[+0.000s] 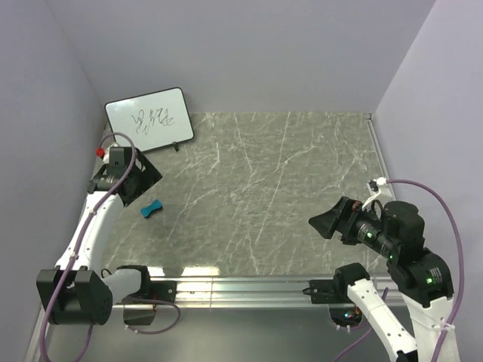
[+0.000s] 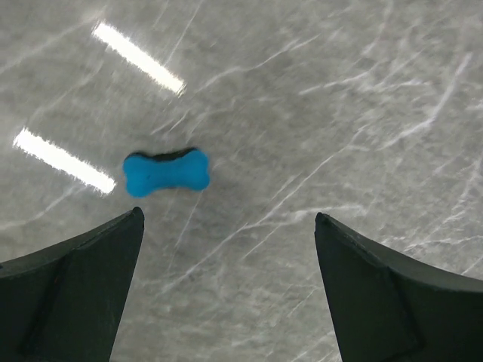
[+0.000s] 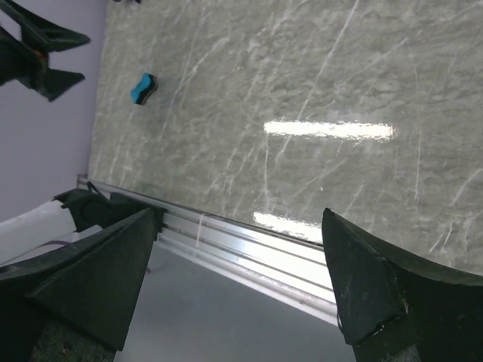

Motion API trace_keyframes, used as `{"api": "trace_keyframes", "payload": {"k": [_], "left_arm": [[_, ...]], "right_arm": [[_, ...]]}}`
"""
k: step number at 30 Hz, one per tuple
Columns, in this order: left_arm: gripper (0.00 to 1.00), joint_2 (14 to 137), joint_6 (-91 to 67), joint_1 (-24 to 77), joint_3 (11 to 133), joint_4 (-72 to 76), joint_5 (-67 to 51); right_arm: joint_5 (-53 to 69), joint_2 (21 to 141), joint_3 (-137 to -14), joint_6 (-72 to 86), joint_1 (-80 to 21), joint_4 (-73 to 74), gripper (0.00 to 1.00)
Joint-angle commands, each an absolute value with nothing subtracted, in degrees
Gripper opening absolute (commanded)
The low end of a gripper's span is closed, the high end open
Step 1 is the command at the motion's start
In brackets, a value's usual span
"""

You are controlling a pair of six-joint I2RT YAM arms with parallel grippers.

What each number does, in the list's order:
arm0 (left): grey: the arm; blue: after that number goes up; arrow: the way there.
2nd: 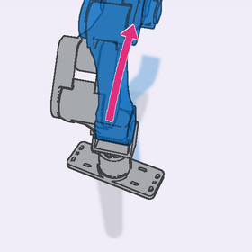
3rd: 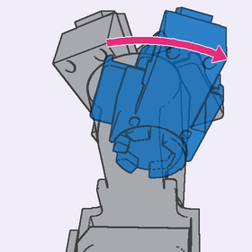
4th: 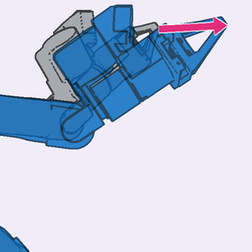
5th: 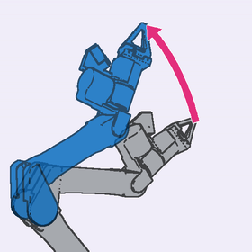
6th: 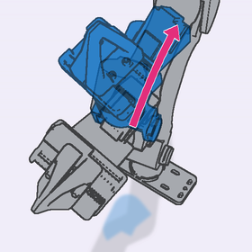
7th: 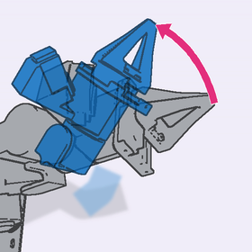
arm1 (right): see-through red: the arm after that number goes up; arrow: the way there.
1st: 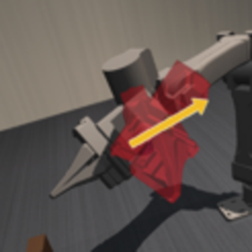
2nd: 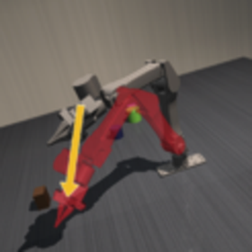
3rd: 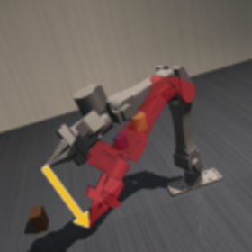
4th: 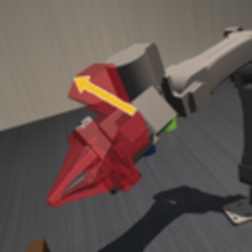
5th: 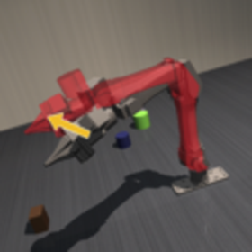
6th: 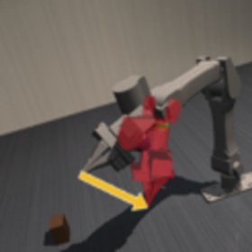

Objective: Erase the whiteboard

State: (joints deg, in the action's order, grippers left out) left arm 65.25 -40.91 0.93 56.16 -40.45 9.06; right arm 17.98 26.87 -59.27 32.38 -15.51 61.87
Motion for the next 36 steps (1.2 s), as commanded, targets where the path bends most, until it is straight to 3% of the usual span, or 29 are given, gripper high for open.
{"api": "trace_keyframes", "payload": {"k": [1,6,14,31,32,34,35,36], "left_arm": [[0.99,64.1,-45.5,0.8,52.2,-45.4,11.3],[0.99,64.2,-47.9,-2.5,47.6,-42.1,11.2],[0.99,76.5,-46.4,-5.1,50.9,-38.9,14.3],[0.89,88.3,-47.7,-7.0,52.2,-33.9,17.1],[0.86,89.1,-47.7,-7.0,52.4,-33.9,16.6],[0.72,91.0,-48.2,-7.0,52.9,-34.4,14.9],[0.57,91.1,-48.6,-6.9,52.6,-34.2,13.7],[0.48,91.1,-49.3,-5.9,51.3,-33.5,12.8]], "right_arm": [[19.4,26.9,-63.5,32.1,-15.8,64.9,0.98],[20.7,24.5,-68.4,31.8,-15.9,71.2,0.98],[20.4,24.3,-73.9,29.6,-15.8,78.9,0.98],[19.7,25.8,-72.6,29.5,-15.8,77.7,0.97],[19.7,25.8,-72.3,29.4,-15.8,77.7,0.97],[19.6,25.9,-72.2,29.4,-15.9,77.5,0.97],[19.7,25.9,-71.5,29.3,-15.8,77.4,0.97],[19.7,25.8,-71.1,29.4,-15.9,77.1,0.97]]}}
